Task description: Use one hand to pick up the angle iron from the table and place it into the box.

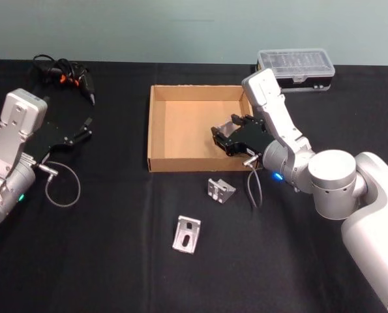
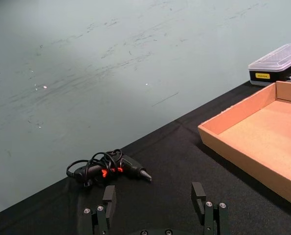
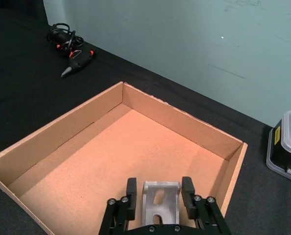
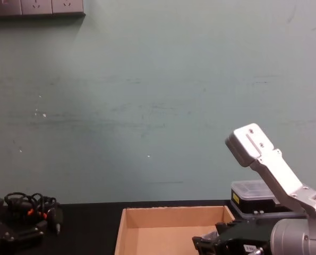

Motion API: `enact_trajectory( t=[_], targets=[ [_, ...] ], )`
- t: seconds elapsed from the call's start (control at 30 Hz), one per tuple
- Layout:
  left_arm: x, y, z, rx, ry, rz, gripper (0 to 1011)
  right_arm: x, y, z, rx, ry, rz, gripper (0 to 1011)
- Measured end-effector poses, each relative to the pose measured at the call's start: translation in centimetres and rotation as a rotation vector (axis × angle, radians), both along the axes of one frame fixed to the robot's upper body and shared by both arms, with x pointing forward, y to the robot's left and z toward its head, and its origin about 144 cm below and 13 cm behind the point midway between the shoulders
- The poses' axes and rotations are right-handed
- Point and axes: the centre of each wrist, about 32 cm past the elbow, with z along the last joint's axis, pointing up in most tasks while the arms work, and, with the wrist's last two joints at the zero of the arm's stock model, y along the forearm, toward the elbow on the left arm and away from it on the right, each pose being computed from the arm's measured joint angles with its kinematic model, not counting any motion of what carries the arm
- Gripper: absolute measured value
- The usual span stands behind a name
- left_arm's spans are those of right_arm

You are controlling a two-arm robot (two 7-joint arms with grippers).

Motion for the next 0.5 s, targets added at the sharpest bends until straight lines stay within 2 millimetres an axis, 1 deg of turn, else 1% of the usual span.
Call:
enact_trajectory(
  t=[0.03,0.07,0.13,0.2,0.27,0.3,0.37,0.47,0.5],
  targets=[
    [0.0,0.0,0.0,0.0,0.0,0.0,1011,0.0,0.0,0.01,0.001,0.0,-0.001,575],
    [0.0,0.0,0.0,0.0,0.0,0.0,1011,0.0,-0.01,0.02,0.002,-0.001,-0.001,630],
    [0.0,0.0,0.0,0.0,0.0,0.0,1011,0.0,-0.07,0.05,0.003,-0.004,-0.003,673],
    [0.0,0.0,0.0,0.0,0.0,0.0,1011,0.01,-0.1,0.07,0.005,-0.005,-0.004,755],
    [0.0,0.0,0.0,0.0,0.0,0.0,1011,0.0,-0.12,0.1,0.006,-0.007,-0.005,790],
    [0.0,0.0,0.0,0.0,0.0,0.0,1011,-0.01,-0.15,0.13,0.008,-0.009,-0.006,847],
    [0.0,0.0,0.0,0.0,0.0,0.0,1011,-0.04,-0.18,0.15,0.011,-0.011,-0.006,875],
    [0.0,0.0,0.0,0.0,0.0,0.0,1011,-0.1,-0.26,0.25,0.014,-0.016,-0.007,974],
    [0.0,0.0,0.0,0.0,0.0,0.0,1011,-0.15,-0.31,0.31,0.017,-0.02,-0.007,985]
  ],
)
